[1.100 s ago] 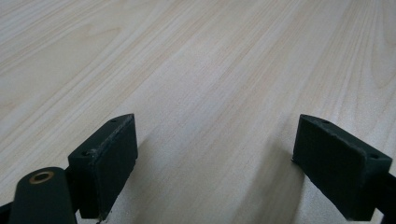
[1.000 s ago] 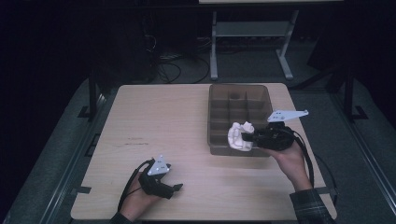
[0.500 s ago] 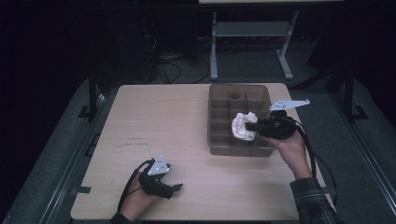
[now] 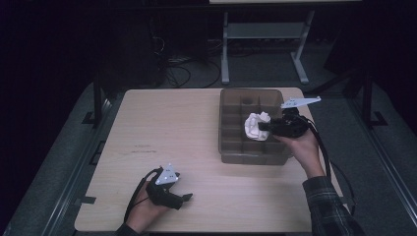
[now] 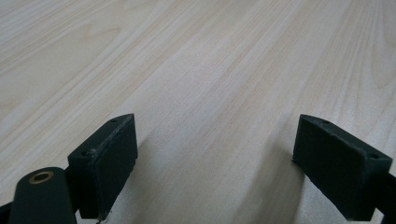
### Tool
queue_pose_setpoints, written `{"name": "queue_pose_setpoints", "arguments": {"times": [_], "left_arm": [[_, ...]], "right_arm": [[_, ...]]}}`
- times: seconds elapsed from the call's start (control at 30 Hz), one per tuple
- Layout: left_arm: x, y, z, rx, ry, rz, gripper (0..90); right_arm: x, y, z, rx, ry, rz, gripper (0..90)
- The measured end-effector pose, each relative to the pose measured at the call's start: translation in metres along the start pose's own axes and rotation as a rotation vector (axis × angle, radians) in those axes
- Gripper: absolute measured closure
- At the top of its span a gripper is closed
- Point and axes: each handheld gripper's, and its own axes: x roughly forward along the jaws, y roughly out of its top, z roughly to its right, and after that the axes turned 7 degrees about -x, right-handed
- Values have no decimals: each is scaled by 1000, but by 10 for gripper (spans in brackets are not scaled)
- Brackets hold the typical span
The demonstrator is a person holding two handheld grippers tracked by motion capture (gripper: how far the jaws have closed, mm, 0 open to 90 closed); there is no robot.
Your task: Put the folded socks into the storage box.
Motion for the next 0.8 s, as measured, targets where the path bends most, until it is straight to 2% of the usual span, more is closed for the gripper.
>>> {"name": "queue_pose_setpoints", "arguments": {"times": [0.3, 0.57, 0.8], "left_arm": [[0, 0, 0, 0, 0, 0, 134], [0, 0, 0, 1, 0, 0, 133], [0, 0, 0, 1, 0, 0, 134]], "right_arm": [[17, -3, 9, 12, -14, -57, 714], [36, -6, 13, 5, -22, -156, 714], [47, -1, 15, -10, -25, -212, 714]]}}
